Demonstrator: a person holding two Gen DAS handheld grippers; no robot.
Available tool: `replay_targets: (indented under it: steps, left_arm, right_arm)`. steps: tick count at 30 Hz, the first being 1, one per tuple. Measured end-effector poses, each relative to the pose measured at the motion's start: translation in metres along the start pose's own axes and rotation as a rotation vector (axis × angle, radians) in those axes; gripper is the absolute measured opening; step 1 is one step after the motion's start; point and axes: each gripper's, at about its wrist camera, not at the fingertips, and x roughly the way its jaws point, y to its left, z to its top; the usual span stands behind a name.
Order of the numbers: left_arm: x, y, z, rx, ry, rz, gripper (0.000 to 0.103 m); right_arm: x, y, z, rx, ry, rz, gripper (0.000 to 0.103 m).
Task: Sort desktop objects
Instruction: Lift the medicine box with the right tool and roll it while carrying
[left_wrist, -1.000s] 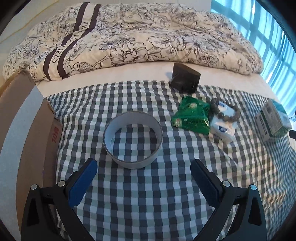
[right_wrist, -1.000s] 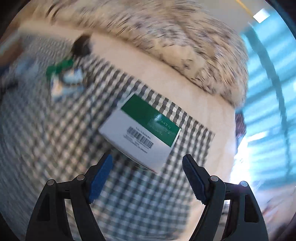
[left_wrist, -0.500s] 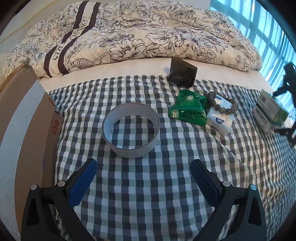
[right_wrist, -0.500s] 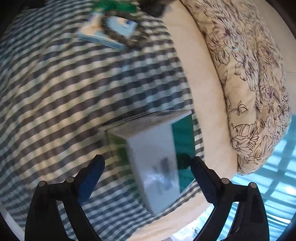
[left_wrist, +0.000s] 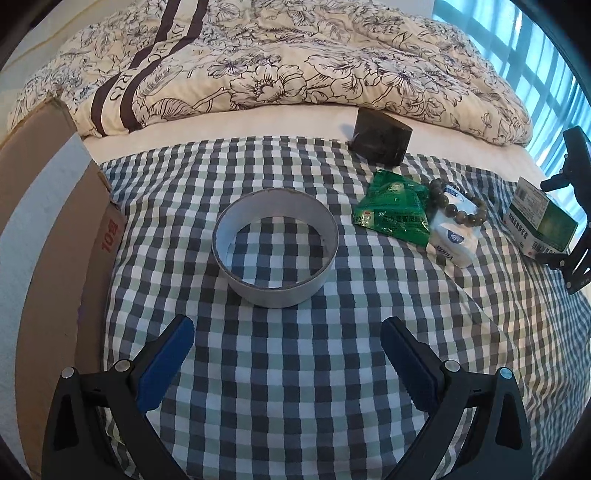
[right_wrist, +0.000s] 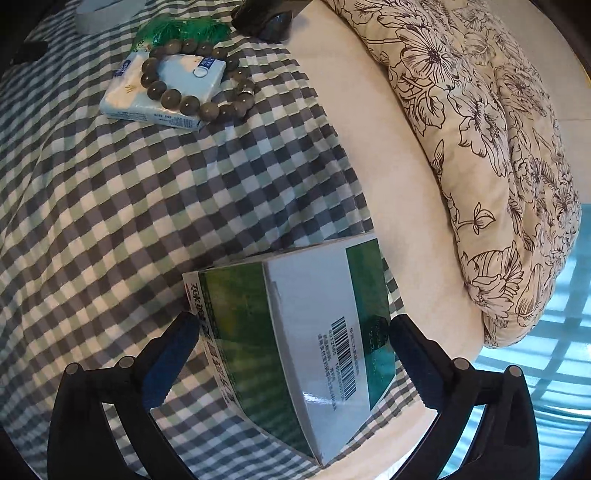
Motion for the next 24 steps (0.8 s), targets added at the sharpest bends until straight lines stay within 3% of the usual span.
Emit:
replay_targets:
  steps: [5,7,8,9,11,13,15,19,22,24]
  left_arm:
    - [-0.002,0.004,-0.001,-0.016,-0.008,0.004,0.103]
    - [-0.004,0.009,-0.001,-0.027,-0.012,0.005,0.103]
    - [-0.004,0.011,-0.001,-0.035,-0.013,0.002,0.103]
    - [-0.005,0.014,0.0,-0.043,-0.015,0.004,0.103]
    - [-0.004,0.018,0.0,-0.055,-0.015,0.005,0.103]
    - [-0.002,0.02,0.0,-0.069,-0.01,0.003,0.103]
    - [0.0,0.02,-0.001,-0.072,-0.001,0.001,0.103]
    - [-0.002,0.019,-0.004,-0.06,-0.005,0.003,0.103]
    - [-0.002,0.019,-0.004,-0.064,-0.006,0.0,0.103]
    - [-0.002,0.02,-0.004,-0.067,-0.007,-0.001,0.103]
  right_arm:
    - [-0.003,0.01,0.004,0.059,-0.005,-0.042,0.103]
    - [-0.008,0.026,0.003,0.079,0.006,-0.116,0.101]
    - [-0.016,0.038,0.002,0.082,0.011,-0.146,0.097]
    - [-0.021,0.046,0.001,0.089,0.01,-0.179,0.086]
    - [-0.038,0.044,-0.001,0.179,0.018,-0.208,0.071]
    - [-0.054,0.031,-0.007,0.351,0.015,-0.141,0.059]
    - [-0.057,0.025,-0.007,0.375,-0.003,-0.114,0.053]
    - [-0.058,0.013,-0.014,0.418,-0.042,-0.069,0.054]
    - [-0.043,-0.008,-0.014,0.469,-0.052,0.017,0.071]
    - [-0.034,-0.006,-0.014,0.448,-0.039,0.027,0.085]
